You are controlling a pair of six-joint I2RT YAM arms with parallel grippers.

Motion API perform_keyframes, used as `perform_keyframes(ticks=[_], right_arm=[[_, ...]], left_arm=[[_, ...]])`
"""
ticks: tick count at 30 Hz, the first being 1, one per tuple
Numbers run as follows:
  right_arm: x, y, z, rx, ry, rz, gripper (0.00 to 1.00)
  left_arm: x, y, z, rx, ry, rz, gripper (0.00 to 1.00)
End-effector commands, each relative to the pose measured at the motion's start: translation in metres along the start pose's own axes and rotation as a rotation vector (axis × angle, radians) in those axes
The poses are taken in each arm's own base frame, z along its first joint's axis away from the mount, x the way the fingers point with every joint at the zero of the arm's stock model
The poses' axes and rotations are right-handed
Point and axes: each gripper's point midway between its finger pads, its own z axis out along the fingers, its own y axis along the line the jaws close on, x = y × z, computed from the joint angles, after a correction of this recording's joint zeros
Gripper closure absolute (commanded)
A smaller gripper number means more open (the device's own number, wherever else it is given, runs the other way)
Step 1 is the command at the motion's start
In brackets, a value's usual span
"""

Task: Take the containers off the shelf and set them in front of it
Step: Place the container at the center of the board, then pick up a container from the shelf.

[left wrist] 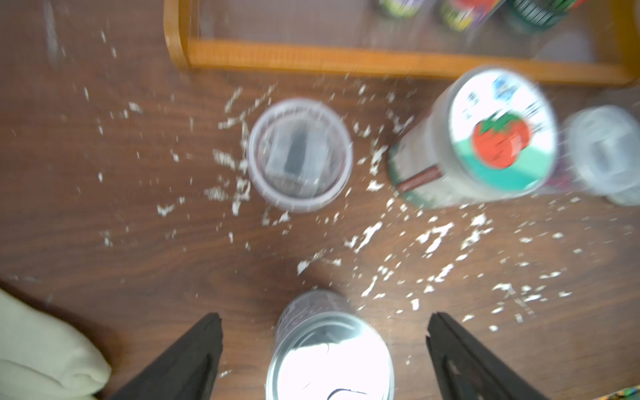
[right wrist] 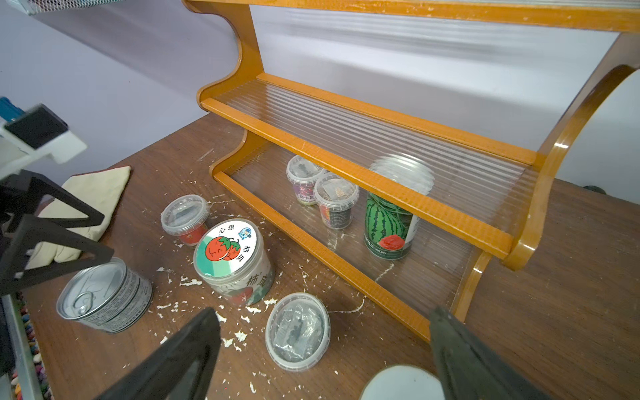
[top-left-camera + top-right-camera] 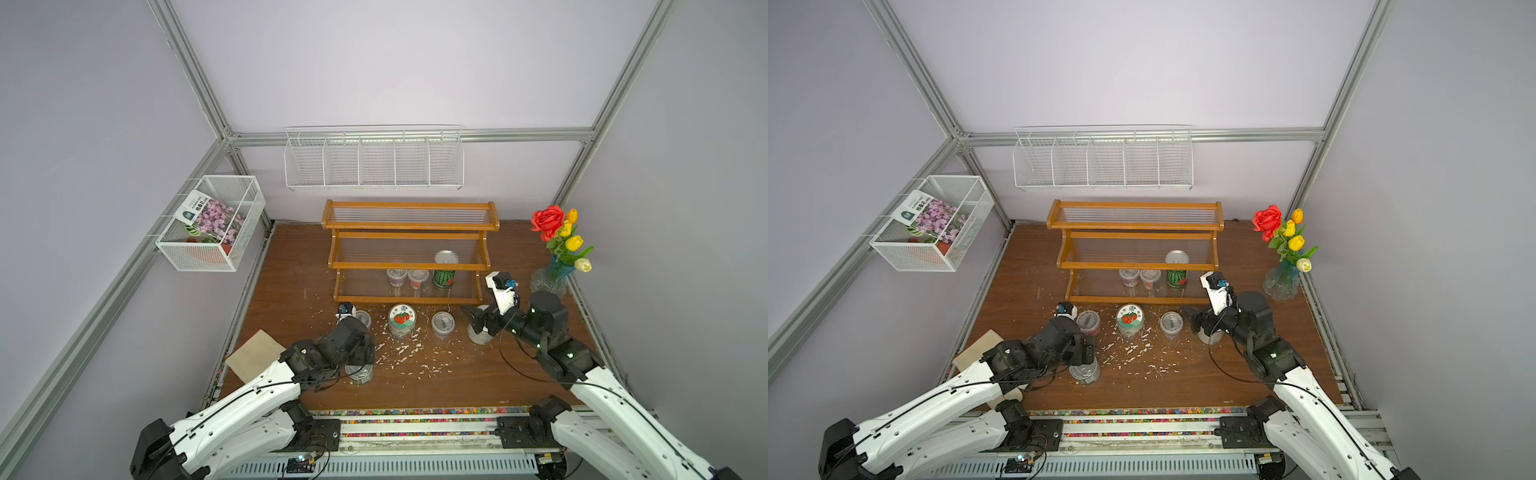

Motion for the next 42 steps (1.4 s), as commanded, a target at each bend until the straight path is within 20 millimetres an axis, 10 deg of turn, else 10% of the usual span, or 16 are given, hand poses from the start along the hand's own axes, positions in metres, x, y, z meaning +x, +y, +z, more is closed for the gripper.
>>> perform_keyframes(ticks=[1, 13, 30, 42], right_arm=[[0.006, -0.006, -0.001, 0.038, 0.006, 0.026, 0.03], [0.004, -0.027, -0.001, 0.125, -0.033, 0.081, 0.03], [0.004, -0.048, -0.007, 0.202, -0.046, 0.098, 0.03], [0.003, -0.051, -0.005, 0.21, -0.048, 0.096, 0.03]], left_arm=[[-0.029, -0.021, -0.004, 0.062, -0.076, 0.094, 0.04], [-0.133, -0.063, 0.047, 0.187, -0.331, 0.159, 0.04], [-0.157, -0.061, 0.149, 0.126, -0.334, 0.188, 0.04], [-0.166, -0.061, 0.18, 0.102, -0.371, 0.202, 0.03]])
